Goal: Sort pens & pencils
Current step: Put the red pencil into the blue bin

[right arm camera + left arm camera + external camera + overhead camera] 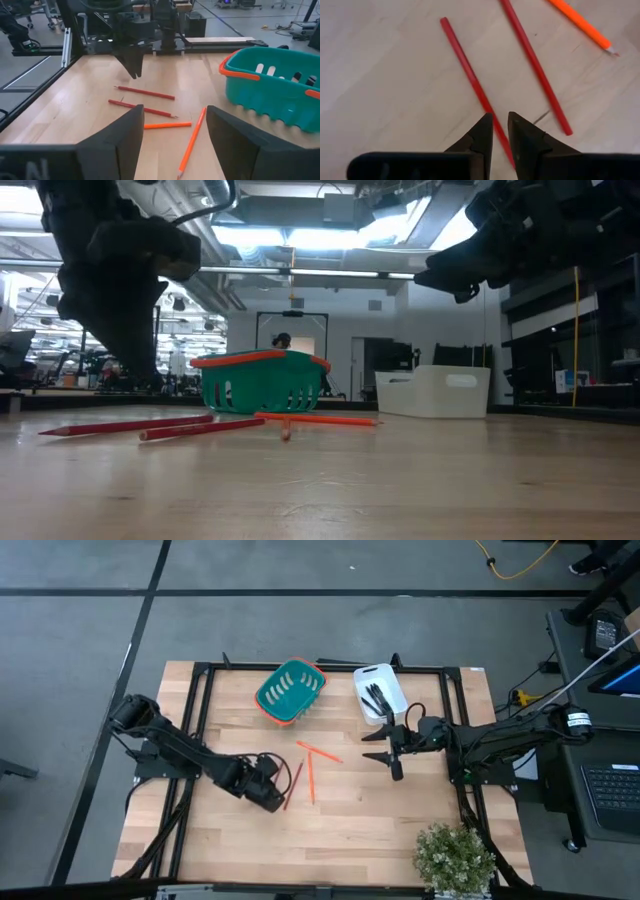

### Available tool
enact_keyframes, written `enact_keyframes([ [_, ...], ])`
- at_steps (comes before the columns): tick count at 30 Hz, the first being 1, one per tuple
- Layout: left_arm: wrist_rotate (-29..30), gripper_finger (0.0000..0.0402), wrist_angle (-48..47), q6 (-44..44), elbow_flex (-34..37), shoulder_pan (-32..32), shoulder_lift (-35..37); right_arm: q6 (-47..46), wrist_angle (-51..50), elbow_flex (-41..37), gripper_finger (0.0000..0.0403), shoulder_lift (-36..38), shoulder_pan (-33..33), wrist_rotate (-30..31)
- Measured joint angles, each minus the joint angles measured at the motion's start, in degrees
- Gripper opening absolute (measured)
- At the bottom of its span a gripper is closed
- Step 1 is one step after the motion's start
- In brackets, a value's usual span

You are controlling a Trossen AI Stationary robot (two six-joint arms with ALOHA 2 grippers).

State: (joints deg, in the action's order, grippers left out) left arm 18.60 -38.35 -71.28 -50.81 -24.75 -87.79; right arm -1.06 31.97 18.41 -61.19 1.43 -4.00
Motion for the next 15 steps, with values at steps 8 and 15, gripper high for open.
enact_keyframes([
  [8, -0.17, 0.0055, -0.19, 6.1, 0.0, 3.52, 0.0, 0.04, -0.04, 0.0, 0.0216, 0.0, 0.0, -0.01],
  [15, -0.64, 0.0055, -0.18, 10.18, 0.0, 4.98, 0.02, 0.06, -0.12, 0.0, 0.0216, 0.0, 0.0, -0.01],
])
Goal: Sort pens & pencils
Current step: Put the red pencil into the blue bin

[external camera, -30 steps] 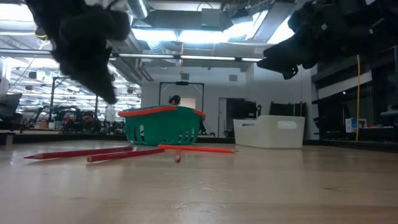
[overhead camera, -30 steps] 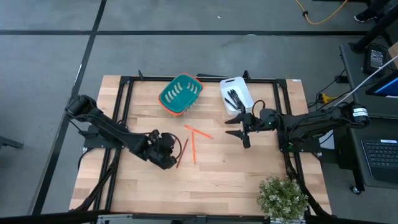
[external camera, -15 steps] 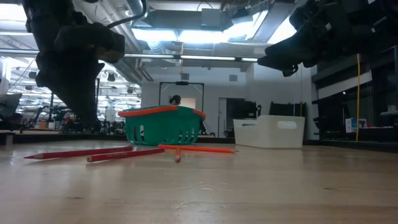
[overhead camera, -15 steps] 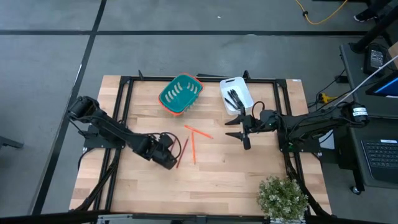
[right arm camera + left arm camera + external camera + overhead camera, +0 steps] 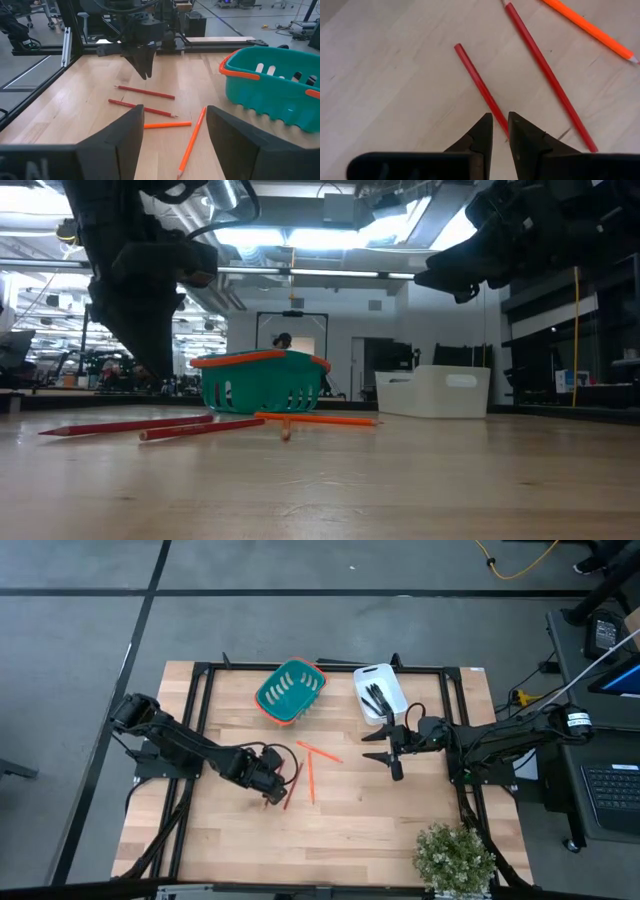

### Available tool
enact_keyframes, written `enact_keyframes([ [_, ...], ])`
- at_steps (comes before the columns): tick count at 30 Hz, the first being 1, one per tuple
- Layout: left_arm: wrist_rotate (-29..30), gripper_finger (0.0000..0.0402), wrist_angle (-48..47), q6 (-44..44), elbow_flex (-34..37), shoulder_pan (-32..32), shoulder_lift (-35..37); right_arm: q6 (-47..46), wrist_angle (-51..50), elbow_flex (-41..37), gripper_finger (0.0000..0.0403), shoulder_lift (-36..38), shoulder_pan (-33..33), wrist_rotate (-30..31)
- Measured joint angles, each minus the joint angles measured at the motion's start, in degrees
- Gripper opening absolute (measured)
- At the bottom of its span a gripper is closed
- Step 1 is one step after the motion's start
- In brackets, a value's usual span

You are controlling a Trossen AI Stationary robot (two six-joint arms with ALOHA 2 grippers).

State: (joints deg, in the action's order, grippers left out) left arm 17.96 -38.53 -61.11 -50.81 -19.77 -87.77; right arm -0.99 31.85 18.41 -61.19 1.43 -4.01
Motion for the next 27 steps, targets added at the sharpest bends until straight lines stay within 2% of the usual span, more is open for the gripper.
enact_keyframes([
  [4, -0.12, 0.0062, 0.0, 0.2, 0.0, 0.4, 0.0, 0.0, -0.01, 0.0, 0.0216, 0.0, 0.0, 0.0],
  [14, -1.1, 0.0116, 0.01, -4.73, 0.0, 0.37, 0.0, 0.02, -0.01, 0.0, 0.0216, 0.0, 0.0, -0.02],
  [27, -2.53, 0.0115, 1.54, -6.35, 0.02, 0.44, -2.37, 0.22, -0.06, 0.0, 0.0216, 0.0, 0.0, -0.04],
])
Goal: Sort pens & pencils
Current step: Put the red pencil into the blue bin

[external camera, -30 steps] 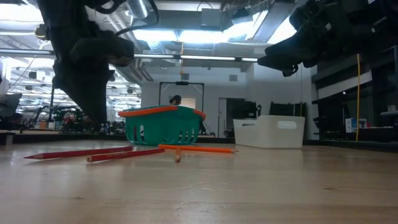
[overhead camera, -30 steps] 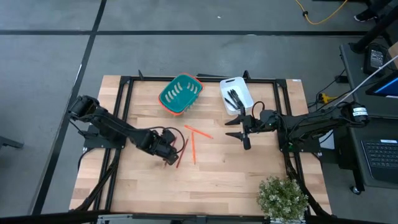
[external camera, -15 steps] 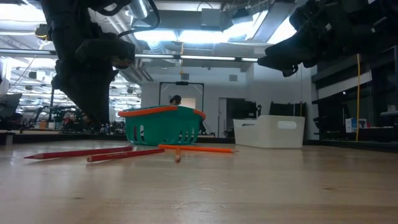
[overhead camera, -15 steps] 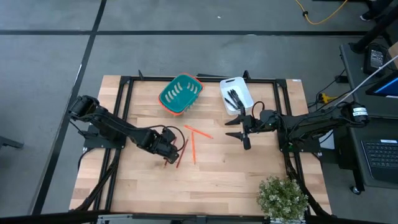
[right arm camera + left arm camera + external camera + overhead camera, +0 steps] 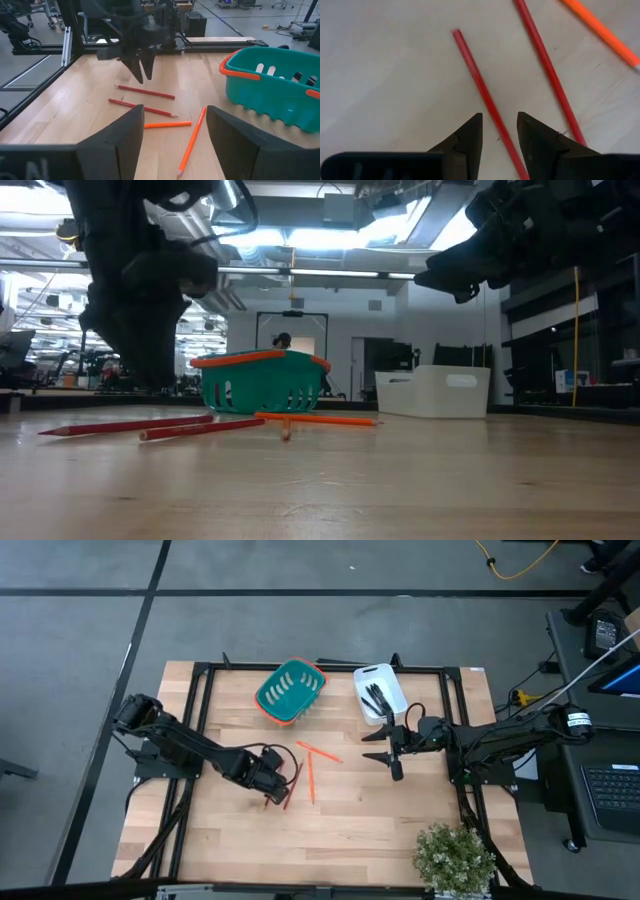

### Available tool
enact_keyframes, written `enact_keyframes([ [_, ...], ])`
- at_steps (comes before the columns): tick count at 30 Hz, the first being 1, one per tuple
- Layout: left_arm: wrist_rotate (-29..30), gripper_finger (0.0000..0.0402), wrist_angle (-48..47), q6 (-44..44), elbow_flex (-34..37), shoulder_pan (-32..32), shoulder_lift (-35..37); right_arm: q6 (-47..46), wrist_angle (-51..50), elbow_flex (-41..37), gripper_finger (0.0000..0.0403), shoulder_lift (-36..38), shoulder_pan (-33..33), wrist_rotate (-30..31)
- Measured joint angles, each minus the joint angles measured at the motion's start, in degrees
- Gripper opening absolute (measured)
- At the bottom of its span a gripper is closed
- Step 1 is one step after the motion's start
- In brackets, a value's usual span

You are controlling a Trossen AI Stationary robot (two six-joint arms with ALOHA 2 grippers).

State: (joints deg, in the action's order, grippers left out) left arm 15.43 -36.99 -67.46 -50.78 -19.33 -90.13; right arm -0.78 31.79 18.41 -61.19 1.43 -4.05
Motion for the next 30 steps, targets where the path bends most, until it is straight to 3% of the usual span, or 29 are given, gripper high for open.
enact_keyframes([
  [7, -4.67, 0.0115, 0.63, 0.02, 0.02, 0.68, -4.0, 0.0, -0.27, 0.0, 0.0216, 0.0, 0.02, -0.02],
  [30, -4.43, 0.0115, 4.18, 1.69, 0.02, 2.46, -4.39, 0.02, -0.37, 0.0, 0.0216, 0.0, 0.02, -0.04],
])
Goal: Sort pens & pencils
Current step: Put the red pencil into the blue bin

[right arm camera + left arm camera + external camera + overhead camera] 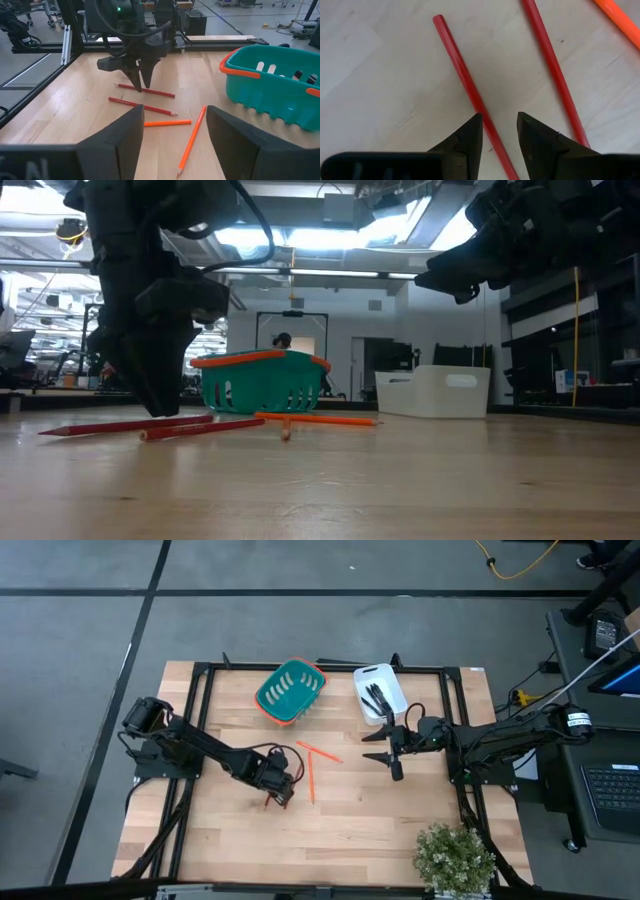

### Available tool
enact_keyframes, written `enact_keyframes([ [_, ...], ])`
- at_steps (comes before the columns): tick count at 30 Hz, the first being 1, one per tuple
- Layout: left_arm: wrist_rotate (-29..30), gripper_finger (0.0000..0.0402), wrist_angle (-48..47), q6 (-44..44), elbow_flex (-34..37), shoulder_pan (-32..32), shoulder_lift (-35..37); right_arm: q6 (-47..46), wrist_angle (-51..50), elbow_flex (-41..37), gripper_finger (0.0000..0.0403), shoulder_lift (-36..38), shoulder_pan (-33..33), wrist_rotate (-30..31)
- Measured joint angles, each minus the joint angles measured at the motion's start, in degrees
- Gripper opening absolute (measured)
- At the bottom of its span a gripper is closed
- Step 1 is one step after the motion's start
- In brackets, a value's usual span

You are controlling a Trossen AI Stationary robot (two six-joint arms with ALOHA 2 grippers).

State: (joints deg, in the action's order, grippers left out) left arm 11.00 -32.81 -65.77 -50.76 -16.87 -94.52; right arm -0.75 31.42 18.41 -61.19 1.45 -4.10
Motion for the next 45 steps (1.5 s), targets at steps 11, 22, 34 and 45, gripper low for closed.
enact_keyframes([
  [11, 0.0, 0.0114, -2.46, -0.1, 0.0, 0.03, 0.0, 0.0, -0.01, 0.0, 0.0216, 0.0, 0.0, 0.0],
  [22, 0.48, 0.0114, -2.37, -0.16, 0.0, 0.03, 0.0, 0.0, -0.02, 0.0, 0.0216, 0.0, 0.0, 0.0],
  [34, 0.48, 0.0114, -2.33, -1.31, 0.0, 0.03, 0.0, 0.04, -0.01, 0.0, 0.0216, 0.0, 0.0, 0.0],
  [45, -0.4, 0.0115, -2.6, -1.16, -0.4, 0.37, -4.27, 0.29, 0.0, 0.0, 0.0216, -0.02, 0.0, -0.02],
])
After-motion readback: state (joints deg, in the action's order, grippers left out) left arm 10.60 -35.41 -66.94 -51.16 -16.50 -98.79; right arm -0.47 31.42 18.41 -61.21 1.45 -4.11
